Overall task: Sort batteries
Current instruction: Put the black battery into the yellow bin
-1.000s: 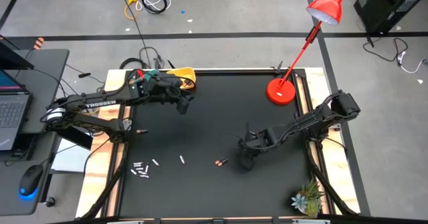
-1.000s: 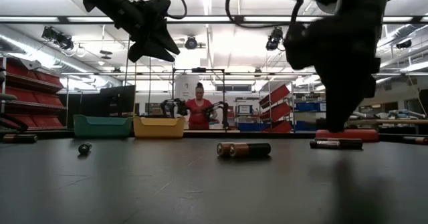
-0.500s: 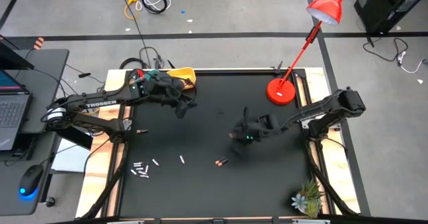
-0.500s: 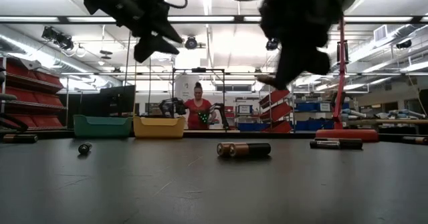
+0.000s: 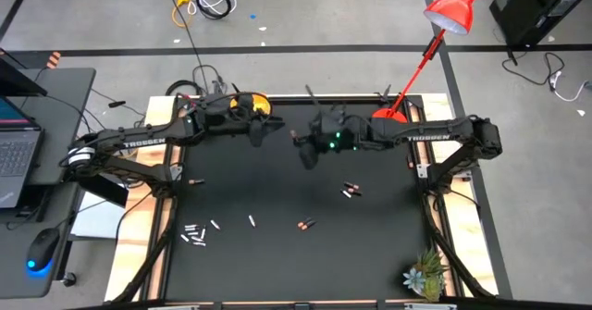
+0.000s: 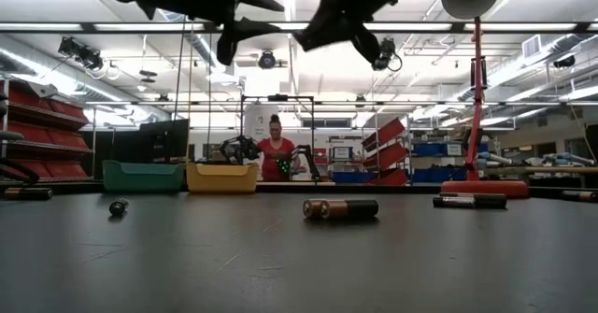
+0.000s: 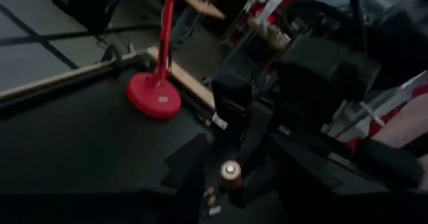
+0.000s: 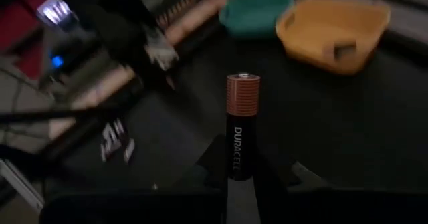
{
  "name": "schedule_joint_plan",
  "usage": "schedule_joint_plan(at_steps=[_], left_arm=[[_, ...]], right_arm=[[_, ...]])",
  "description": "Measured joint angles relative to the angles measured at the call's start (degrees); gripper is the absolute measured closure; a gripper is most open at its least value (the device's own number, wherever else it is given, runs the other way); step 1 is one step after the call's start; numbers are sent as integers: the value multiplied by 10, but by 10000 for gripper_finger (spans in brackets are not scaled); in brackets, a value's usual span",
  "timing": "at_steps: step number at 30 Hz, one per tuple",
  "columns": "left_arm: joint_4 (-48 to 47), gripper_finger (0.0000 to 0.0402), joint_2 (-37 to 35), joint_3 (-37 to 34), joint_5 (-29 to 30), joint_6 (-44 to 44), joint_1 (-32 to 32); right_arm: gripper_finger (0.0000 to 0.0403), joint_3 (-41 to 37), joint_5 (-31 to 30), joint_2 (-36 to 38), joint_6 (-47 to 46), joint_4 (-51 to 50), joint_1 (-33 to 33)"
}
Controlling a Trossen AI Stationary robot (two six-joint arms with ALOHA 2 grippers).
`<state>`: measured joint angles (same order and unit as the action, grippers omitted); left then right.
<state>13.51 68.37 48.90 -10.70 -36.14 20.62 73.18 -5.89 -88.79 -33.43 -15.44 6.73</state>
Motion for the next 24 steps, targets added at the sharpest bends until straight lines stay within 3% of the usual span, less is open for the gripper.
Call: schedule_joint_plan(at_steps=[7,18,20,24], left_arm=[[75,233,38,0,10,-22,-2],[165,240,91,0,5,-35,-12],[166,263,91,0,13,-27,-15],[168,353,91,0,17,-5,-16]], right_arm=[[357,24,29,0,34,9,33],[357,28,29,0,36,43,33],[357,28,24,0,36,46,33],[357,28,10,0,36,55,33]])
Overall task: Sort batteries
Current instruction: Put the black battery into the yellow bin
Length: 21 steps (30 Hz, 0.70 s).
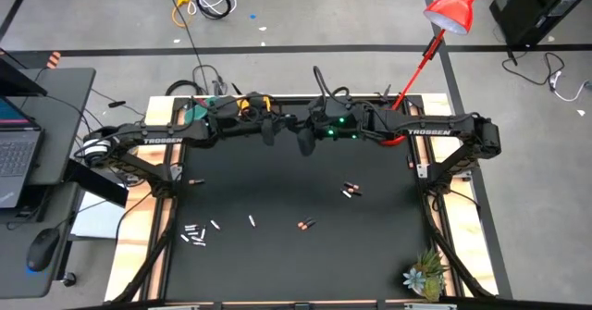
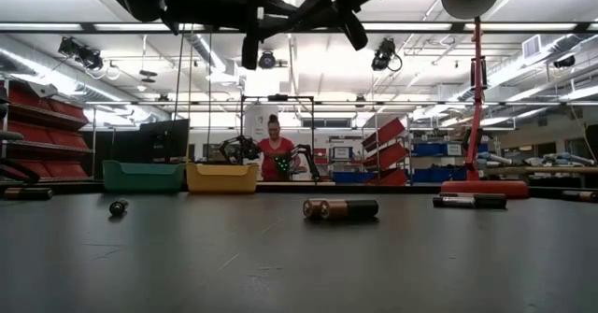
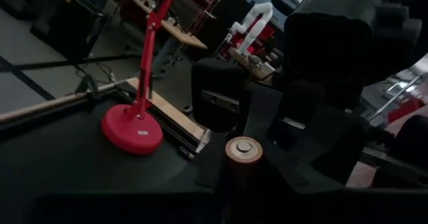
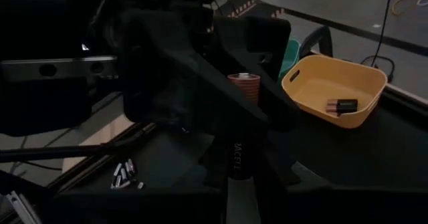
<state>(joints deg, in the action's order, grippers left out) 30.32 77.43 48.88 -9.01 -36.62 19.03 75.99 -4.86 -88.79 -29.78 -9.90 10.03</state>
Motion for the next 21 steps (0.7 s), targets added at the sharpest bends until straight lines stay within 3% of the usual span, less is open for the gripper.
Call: schedule_joint_plan(at_steps=[6,11,15,21], left_arm=[[-17,352,0,1,7,2,11],[-86,352,0,0,6,4,68],[-175,352,0,0,-7,31,143],[-283,352,22,0,4,84,257]], right_arm=[[278,0,-16,0,17,2,3],[219,0,-16,0,12,-40,7],[208,0,-16,0,-5,-93,6],[222,0,-15,0,19,-120,6]])
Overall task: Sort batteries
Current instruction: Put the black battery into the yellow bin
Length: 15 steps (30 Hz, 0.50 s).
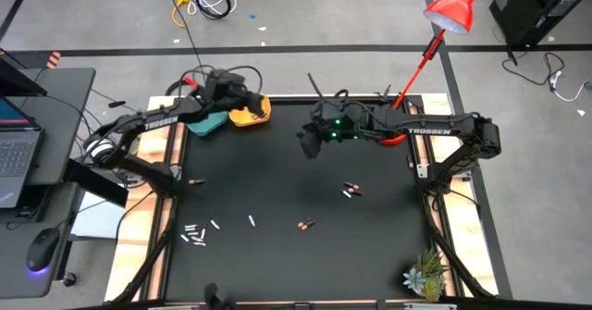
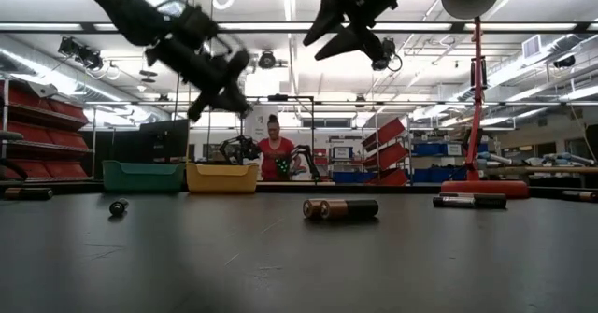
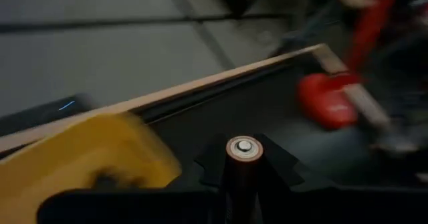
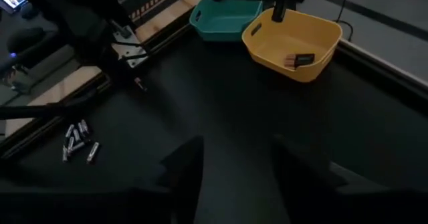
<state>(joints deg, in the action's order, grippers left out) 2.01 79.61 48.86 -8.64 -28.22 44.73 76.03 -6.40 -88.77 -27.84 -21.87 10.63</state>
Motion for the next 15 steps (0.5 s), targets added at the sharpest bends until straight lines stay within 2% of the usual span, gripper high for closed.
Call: schedule_joint_plan(at_steps=[4,10,15], left_arm=[[-17,352,41,0,15,11,40],[-50,349,89,0,68,12,48],[-83,282,101,0,91,26,47]], right_arm=[[232,0,1,0,23,0,0],[242,0,10,0,40,0,12],[243,0,20,0,40,1,23]])
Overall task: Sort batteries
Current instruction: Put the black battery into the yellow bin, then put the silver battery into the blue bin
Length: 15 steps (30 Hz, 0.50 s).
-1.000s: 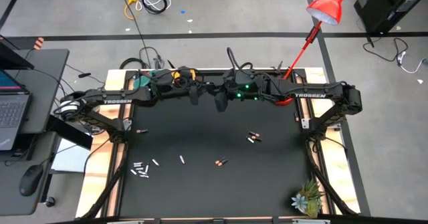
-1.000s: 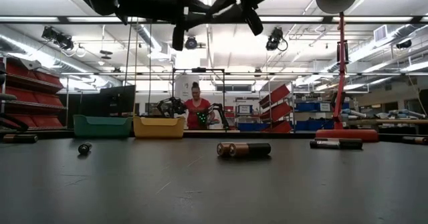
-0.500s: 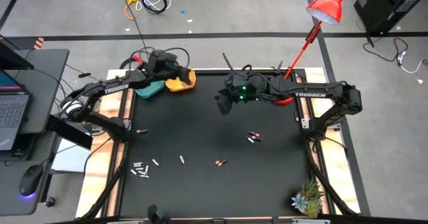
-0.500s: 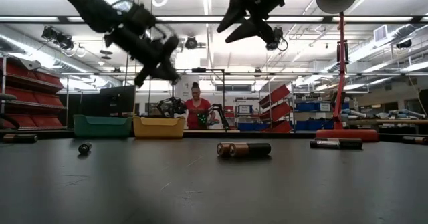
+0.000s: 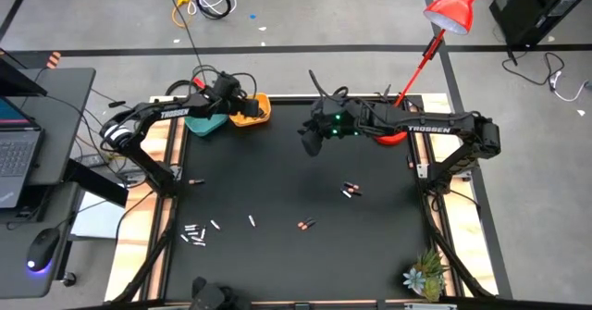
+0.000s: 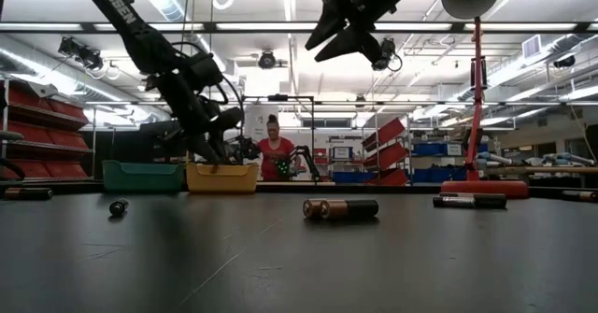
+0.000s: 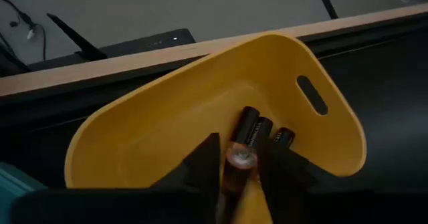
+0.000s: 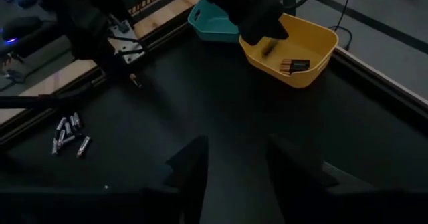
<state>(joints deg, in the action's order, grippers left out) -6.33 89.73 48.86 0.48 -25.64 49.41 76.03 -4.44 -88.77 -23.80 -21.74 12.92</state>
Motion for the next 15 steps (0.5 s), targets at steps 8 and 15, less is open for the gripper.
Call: schedule_joint_plan(at_steps=[8,15], left_arm=[[10,246,-1,6,-12,3,0],[22,244,-72,28,-27,61,-18]], right_arm=[[245,0,17,0,0,3,20],[245,0,21,0,-1,3,25]])
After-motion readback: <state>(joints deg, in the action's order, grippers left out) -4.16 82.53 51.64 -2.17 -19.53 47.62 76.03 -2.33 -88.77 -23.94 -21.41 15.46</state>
